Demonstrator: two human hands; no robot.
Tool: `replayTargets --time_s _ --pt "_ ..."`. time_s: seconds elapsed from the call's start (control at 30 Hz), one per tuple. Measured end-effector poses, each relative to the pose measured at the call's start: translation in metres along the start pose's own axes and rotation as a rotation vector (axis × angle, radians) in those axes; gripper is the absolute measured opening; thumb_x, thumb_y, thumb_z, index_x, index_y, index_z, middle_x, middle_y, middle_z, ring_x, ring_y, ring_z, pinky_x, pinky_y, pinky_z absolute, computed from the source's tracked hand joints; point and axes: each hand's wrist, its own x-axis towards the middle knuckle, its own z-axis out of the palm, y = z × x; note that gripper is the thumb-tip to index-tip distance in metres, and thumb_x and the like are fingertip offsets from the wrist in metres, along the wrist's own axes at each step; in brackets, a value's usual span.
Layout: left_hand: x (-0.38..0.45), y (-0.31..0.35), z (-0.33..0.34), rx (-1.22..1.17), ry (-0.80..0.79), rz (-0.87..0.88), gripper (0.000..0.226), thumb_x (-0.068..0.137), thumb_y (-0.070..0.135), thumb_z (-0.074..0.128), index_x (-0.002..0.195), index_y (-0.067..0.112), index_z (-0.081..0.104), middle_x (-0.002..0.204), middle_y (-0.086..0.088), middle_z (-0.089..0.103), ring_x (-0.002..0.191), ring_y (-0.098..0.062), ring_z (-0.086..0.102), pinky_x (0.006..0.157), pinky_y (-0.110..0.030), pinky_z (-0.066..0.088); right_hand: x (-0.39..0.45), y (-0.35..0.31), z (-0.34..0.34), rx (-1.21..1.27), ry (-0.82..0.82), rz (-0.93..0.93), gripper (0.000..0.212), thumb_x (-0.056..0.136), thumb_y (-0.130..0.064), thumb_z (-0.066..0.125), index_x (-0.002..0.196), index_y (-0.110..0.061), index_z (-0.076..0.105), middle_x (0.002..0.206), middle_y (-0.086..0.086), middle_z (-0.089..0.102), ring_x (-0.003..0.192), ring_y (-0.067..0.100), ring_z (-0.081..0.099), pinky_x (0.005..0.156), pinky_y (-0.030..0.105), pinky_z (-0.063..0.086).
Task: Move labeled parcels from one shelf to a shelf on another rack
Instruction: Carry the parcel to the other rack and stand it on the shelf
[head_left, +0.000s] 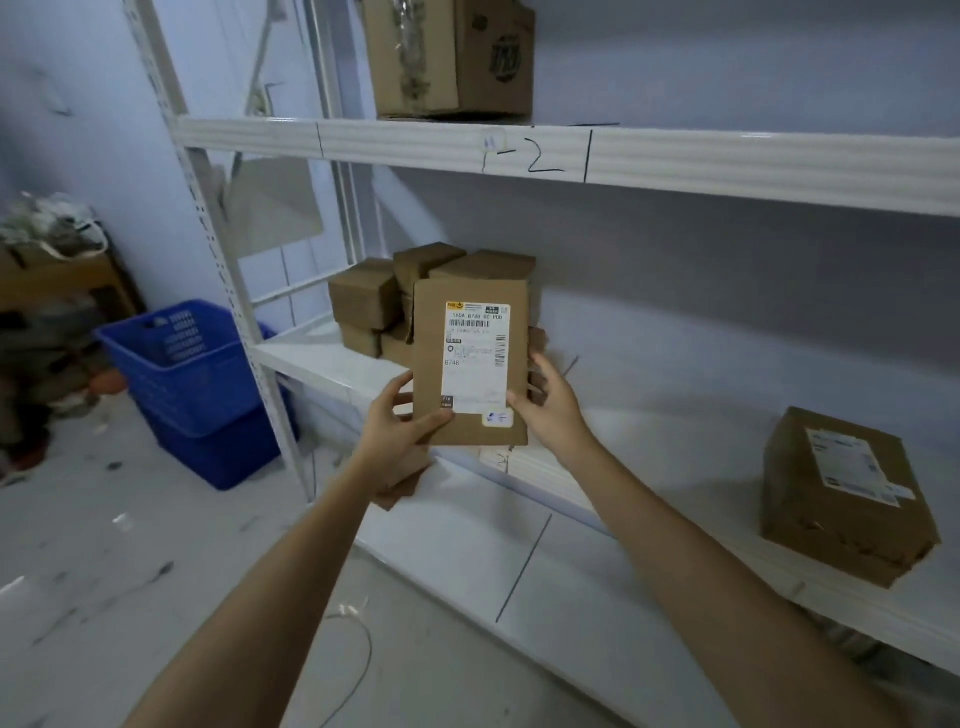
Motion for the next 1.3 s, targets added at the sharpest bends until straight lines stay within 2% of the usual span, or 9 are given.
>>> replayTargets --time_s 0.2,0.4,0.47,0.6,0.93,1.07,1.17,1.23,1.3 --pt "0.011 0.029 -0.072 0.015 0.095 0.055 0.072 0.077 0.014 0.075 0.14 0.023 0.041 0.097 0.014 0.056 0.083 -0.003 0.059 0.049 -0.006 0.05 0.017 -0.041 0.055 0.065 -0.063 -0.13 0.065 0.087 0.006 0.055 0.145 -0.011 0.03 0.144 0.009 0.046 0.126 0.011 0.044 0.099 0.021 0.04" --pt "0.039 0.067 -0.133 0.067 0.132 0.194 0.076 0.075 0.019 0.077 0.142 0.025 0.041 0.117 0.0 0.056 0.103 -0.022 0.061 0.071 -0.02 0.052 0.042 -0.091 0.101 0.116 -0.06 -0.242 0.065 0.087 0.006 0.055 0.145 -0.01 0.029 0.134 0.003 0.049 0.117 0.005 0.043 0.071 -0.008 0.042" --pt "0.051 0.079 -0.149 0.066 0.137 0.241 0.076 0.074 0.019 0.077 0.141 0.025 0.042 0.118 0.0 0.056 0.105 -0.024 0.061 0.071 -0.021 0.053 0.052 -0.108 0.112 0.136 -0.045 -0.287 0.065 0.087 0.008 0.055 0.144 -0.009 0.03 0.135 0.006 0.05 0.118 0.006 0.045 0.071 -0.007 0.043" --pt "0.077 0.104 -0.177 0.055 0.146 0.302 0.075 0.074 0.02 0.077 0.14 0.026 0.042 0.119 0.0 0.055 0.11 -0.025 0.059 0.077 -0.026 0.054 0.071 -0.139 0.134 0.136 -0.023 -0.382 0.063 0.087 0.007 0.056 0.143 -0.014 0.034 0.112 -0.017 0.05 0.11 0.001 0.049 0.068 -0.006 0.044" --pt "0.16 0.157 -0.22 0.065 0.183 0.464 0.073 0.07 0.025 0.079 0.134 0.033 0.046 0.113 0.007 0.059 0.108 -0.022 0.061 0.079 -0.028 0.055 0.146 -0.203 0.159 0.155 0.066 -0.498 0.063 0.086 -0.001 0.06 0.139 -0.028 0.038 0.141 -0.001 0.05 0.129 0.012 0.046 0.068 0.006 0.052" --pt "0.198 0.174 -0.228 0.044 0.198 0.555 0.065 0.07 0.024 0.079 0.121 0.044 0.045 0.109 0.013 0.059 0.104 -0.017 0.062 0.078 -0.025 0.054 0.177 -0.223 0.165 0.163 0.096 -0.61 0.063 0.085 0.0 0.06 0.132 -0.035 0.039 0.125 -0.014 0.05 0.116 0.0 0.042 0.061 -0.007 0.044" --pt "0.226 0.193 -0.23 0.047 0.192 0.585 0.062 0.073 0.025 0.077 0.123 0.044 0.044 0.107 0.017 0.059 0.1 -0.009 0.063 0.072 -0.018 0.051 0.204 -0.239 0.167 0.141 0.113 -0.658 0.062 0.086 -0.003 0.061 0.131 -0.038 0.038 0.122 -0.018 0.048 0.12 0.001 0.045 0.077 0.003 0.05" --pt "0.246 0.202 -0.233 0.007 0.175 0.587 0.055 0.076 0.027 0.074 0.123 0.039 0.05 0.109 0.012 0.063 0.099 -0.013 0.065 0.077 -0.023 0.054 0.22 -0.248 0.167 0.105 0.133 -0.662 0.059 0.086 -0.008 0.062 0.135 -0.032 0.04 0.133 -0.012 0.051 0.127 0.007 0.047 0.099 0.026 0.049" --pt "0.263 0.208 -0.239 -0.039 0.161 0.586 0.054 0.077 0.031 0.074 0.127 0.034 0.054 0.115 0.005 0.066 0.101 -0.018 0.067 0.088 -0.033 0.055 0.232 -0.255 0.168 0.076 0.147 -0.659 0.055 0.086 -0.01 0.062 0.135 -0.029 0.043 0.137 -0.006 0.053 0.125 0.008 0.05 0.103 0.031 0.046"
